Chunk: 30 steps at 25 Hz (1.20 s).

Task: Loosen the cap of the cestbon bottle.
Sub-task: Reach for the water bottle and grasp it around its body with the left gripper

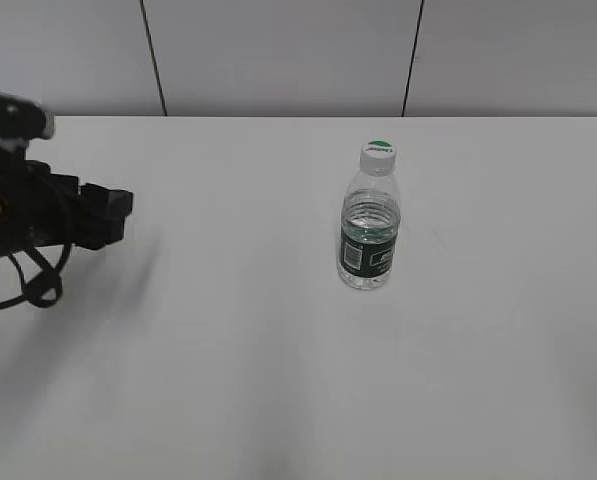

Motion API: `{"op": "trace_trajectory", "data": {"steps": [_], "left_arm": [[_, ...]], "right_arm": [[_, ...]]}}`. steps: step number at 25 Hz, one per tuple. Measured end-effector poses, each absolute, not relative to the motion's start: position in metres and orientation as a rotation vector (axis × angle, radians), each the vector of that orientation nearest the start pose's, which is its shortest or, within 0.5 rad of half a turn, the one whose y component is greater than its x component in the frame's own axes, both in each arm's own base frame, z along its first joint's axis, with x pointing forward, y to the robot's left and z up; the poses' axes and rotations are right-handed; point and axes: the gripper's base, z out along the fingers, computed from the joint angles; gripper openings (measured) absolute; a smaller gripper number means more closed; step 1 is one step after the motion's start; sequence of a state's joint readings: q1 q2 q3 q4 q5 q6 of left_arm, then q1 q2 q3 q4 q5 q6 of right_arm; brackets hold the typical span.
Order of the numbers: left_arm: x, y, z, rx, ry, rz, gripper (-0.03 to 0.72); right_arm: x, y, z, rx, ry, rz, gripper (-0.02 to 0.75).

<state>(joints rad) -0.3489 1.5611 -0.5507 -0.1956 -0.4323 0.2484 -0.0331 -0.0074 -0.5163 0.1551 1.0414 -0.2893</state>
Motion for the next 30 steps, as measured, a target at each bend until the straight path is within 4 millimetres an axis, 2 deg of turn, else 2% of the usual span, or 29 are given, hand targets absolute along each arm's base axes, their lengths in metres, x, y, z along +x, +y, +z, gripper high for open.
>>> {"op": "trace_trajectory", "data": {"steps": [7, 13, 17, 23, 30], "left_arm": [[0.279, -0.121, 0.146, 0.538, 1.852, -0.382, 0.517], [0.286, -0.143, 0.122, 0.713, 1.816, -0.557, 0.517], [0.299, -0.159, 0.118, 0.844, 1.774, -0.639, 0.517], [0.322, -0.175, 0.113, 0.918, 1.723, -0.726, 0.517], [0.33, -0.189, 0.092, 0.981, 1.711, -0.884, 0.517]], "right_arm": [[-0.007, 0.012, 0.284, -0.262, 1.975, -0.024, 0.516], [-0.007, 0.012, 0.284, -0.262, 1.975, -0.024, 0.516], [-0.007, 0.012, 0.284, -0.262, 1.975, -0.024, 0.516], [-0.007, 0.012, 0.284, -0.262, 1.975, -0.024, 0.516], [-0.007, 0.012, 0.284, -0.262, 1.975, -0.024, 0.516]]}}
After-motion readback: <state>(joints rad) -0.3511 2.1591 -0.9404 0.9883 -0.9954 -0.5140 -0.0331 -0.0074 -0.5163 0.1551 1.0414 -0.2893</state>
